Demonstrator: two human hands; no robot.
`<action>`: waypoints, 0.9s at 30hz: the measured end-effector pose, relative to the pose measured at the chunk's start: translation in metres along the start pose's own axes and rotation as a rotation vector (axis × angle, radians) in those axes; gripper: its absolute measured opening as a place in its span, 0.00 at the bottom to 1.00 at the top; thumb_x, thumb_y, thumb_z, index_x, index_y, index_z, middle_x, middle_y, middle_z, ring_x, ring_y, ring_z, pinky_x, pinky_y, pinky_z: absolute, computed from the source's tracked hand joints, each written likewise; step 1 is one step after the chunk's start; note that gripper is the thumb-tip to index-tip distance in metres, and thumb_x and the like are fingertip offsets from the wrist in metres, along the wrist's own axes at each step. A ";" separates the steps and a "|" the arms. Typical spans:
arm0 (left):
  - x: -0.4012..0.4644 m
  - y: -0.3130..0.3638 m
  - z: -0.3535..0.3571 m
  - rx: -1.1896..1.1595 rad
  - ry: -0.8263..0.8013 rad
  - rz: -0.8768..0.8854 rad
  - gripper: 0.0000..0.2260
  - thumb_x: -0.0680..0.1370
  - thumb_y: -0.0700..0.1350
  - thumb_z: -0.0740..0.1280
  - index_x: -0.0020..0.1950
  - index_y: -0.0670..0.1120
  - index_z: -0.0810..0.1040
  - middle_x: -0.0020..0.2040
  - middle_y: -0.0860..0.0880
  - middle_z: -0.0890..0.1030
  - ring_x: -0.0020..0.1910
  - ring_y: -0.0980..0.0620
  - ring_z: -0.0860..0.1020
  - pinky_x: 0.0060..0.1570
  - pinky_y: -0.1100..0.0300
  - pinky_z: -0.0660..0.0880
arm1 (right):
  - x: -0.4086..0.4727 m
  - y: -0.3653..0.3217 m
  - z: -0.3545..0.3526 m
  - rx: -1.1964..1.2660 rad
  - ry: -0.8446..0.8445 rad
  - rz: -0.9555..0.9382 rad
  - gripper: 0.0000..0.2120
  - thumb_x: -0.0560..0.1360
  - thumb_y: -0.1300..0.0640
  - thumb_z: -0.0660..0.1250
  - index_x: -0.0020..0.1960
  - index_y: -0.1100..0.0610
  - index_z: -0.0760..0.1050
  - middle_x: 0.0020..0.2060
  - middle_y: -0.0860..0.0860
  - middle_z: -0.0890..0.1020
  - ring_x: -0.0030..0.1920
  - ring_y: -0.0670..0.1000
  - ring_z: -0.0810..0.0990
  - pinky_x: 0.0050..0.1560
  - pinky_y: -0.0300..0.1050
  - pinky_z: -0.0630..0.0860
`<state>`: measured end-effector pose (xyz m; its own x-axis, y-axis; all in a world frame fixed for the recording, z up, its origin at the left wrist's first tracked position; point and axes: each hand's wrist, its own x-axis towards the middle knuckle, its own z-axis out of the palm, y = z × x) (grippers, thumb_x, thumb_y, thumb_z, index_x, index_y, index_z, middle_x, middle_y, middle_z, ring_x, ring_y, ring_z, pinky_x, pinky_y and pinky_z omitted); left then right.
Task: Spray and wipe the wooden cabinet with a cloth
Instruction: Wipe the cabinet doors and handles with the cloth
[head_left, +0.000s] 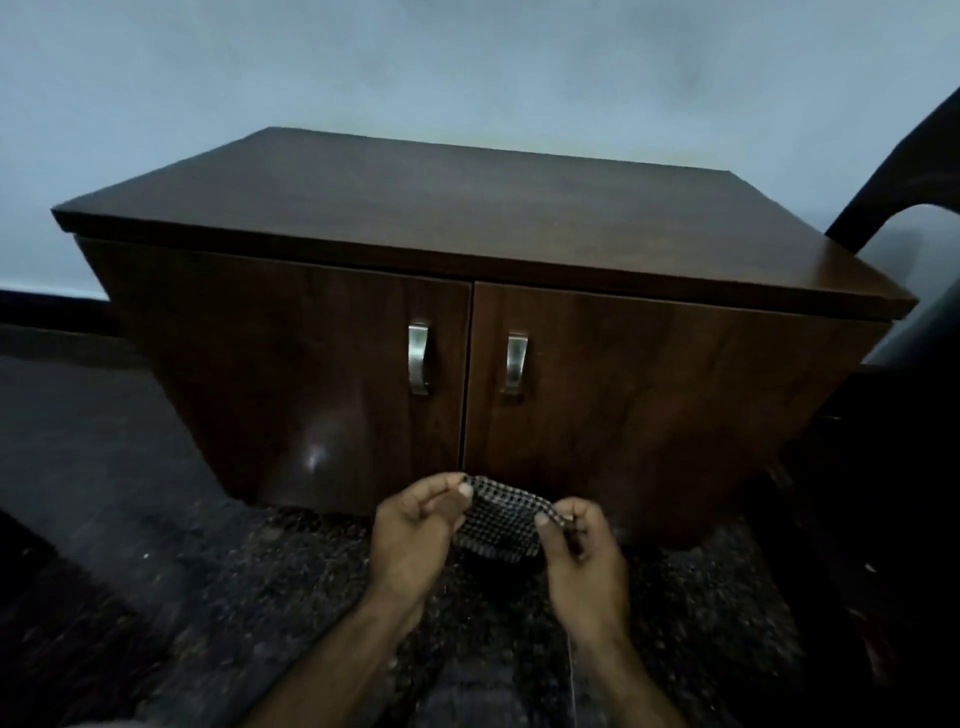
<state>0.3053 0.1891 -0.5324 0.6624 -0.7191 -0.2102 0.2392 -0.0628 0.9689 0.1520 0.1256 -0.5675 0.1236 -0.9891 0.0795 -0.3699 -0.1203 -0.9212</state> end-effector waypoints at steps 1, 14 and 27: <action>0.001 0.008 -0.002 0.080 -0.025 0.067 0.05 0.78 0.40 0.73 0.49 0.50 0.86 0.43 0.51 0.88 0.48 0.53 0.86 0.54 0.54 0.82 | -0.001 -0.010 -0.006 -0.061 0.011 -0.013 0.11 0.76 0.57 0.73 0.48 0.42 0.75 0.50 0.45 0.77 0.49 0.46 0.80 0.55 0.50 0.78; -0.033 0.090 -0.008 0.166 -0.309 0.341 0.07 0.78 0.45 0.73 0.55 0.54 0.85 0.44 0.55 0.88 0.46 0.58 0.86 0.52 0.54 0.82 | -0.023 -0.108 -0.029 0.162 -0.087 -0.069 0.05 0.79 0.53 0.70 0.54 0.46 0.80 0.49 0.46 0.87 0.51 0.48 0.86 0.56 0.57 0.82; -0.026 0.097 -0.003 0.414 -0.120 0.547 0.10 0.76 0.55 0.73 0.58 0.60 0.83 0.45 0.69 0.84 0.37 0.66 0.81 0.38 0.60 0.81 | 0.020 -0.169 -0.046 -0.215 0.316 -0.315 0.06 0.76 0.45 0.71 0.51 0.45 0.81 0.41 0.41 0.85 0.44 0.43 0.84 0.48 0.49 0.82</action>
<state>0.3136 0.2036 -0.4336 0.5220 -0.7924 0.3156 -0.4126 0.0892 0.9065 0.1746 0.1224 -0.3931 -0.0131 -0.8752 0.4836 -0.5449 -0.3993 -0.7373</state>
